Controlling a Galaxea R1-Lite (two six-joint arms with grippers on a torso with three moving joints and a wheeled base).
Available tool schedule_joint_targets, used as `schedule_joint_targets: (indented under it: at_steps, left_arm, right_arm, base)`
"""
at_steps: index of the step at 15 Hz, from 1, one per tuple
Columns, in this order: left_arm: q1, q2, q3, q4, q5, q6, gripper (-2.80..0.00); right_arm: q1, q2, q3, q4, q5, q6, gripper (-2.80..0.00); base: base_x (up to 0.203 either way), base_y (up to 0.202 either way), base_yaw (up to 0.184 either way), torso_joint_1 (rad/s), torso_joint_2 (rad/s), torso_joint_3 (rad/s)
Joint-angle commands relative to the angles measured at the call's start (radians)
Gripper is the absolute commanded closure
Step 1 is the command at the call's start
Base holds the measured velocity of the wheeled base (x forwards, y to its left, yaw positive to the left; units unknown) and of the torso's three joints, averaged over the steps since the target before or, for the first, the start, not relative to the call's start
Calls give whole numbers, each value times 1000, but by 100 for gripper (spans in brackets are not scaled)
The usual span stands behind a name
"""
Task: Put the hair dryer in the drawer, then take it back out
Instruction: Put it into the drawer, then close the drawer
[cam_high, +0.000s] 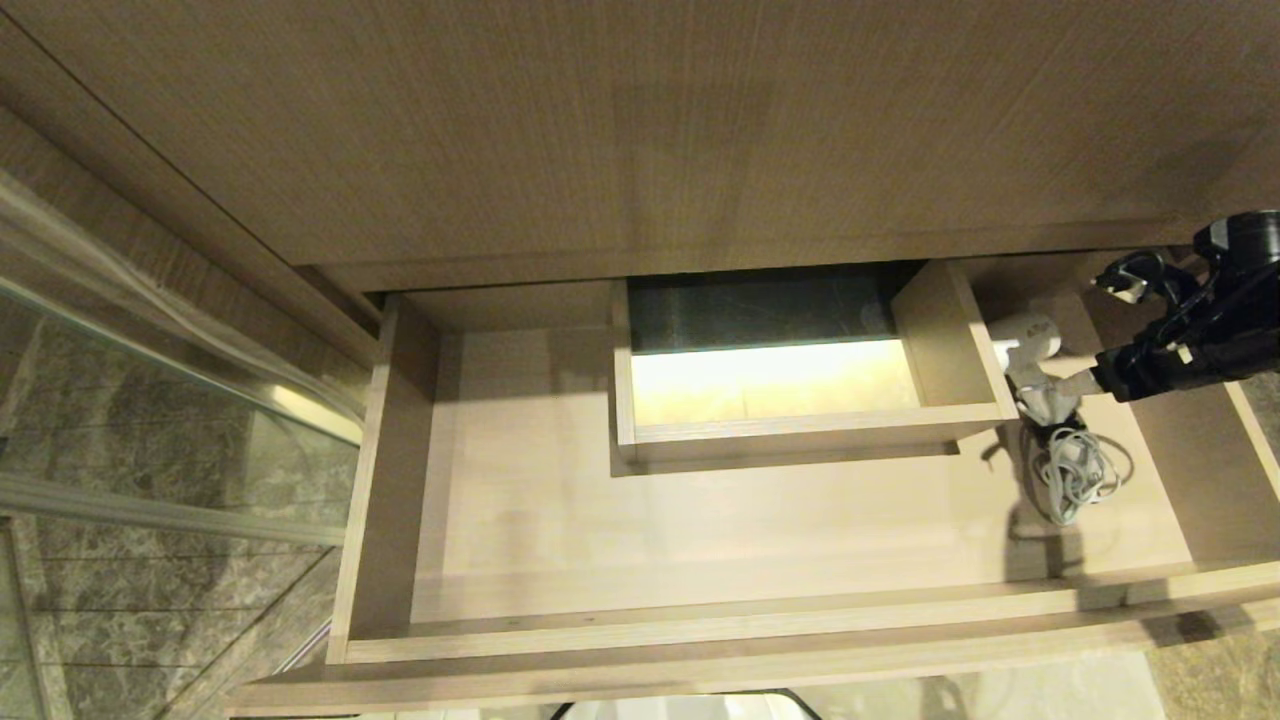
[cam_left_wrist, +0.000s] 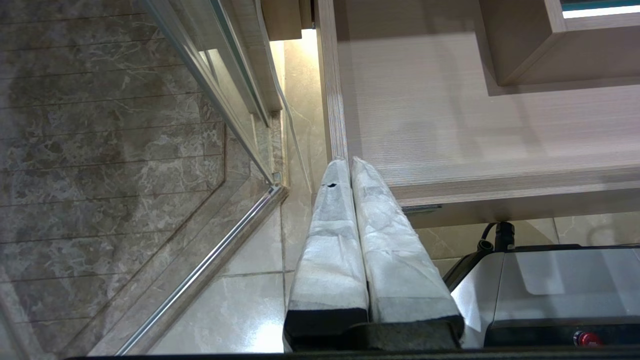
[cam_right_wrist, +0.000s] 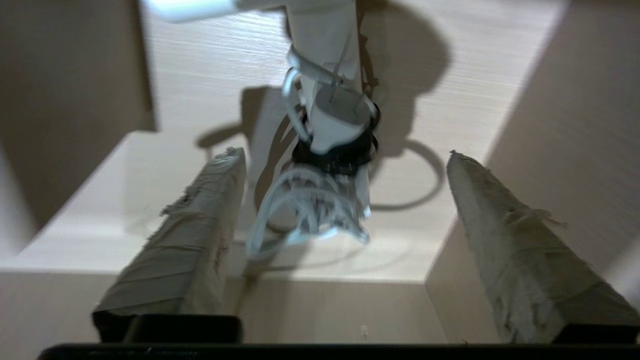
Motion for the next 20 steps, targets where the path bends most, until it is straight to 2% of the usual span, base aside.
schedule_joint_targets:
  at_steps: [1, 3, 7, 9, 11, 16, 20]
  left_arm:
    - [0, 0, 1, 0, 0, 0, 0]
    - [0, 0, 2, 0, 0, 0, 0]
    - [0, 0, 0, 0, 0, 0, 0]
    - [0, 0, 1, 0, 0, 0, 0]
    - [0, 0, 0, 0, 0, 0, 0]
    - [0, 0, 0, 0, 0, 0, 0]
    - [0, 0, 0, 0, 0, 0, 0]
  right_arm:
    - [-5, -190, 58, 6, 5, -6, 0]
    - [-10, -370, 159, 20, 8, -30, 0]
    - [-18, -675, 464, 65, 10, -75, 0]
    - [-22, -772, 612, 157, 5, -123, 0]
    - [-23, -798, 697, 274, -22, -167, 0]
    - [-24, -711, 737, 414, -138, -225, 0]
    - [-21, -604, 729, 427, -181, -261, 0]
  base:
    - [0, 0, 0, 0, 0, 0]
    - [0, 0, 0, 0, 0, 0]
    - [0, 0, 0, 0, 0, 0]
    - [0, 0, 0, 0, 0, 0]
    - [0, 0, 0, 0, 0, 0]
    - [0, 0, 0, 0, 0, 0]
    - [0, 0, 0, 0, 0, 0]
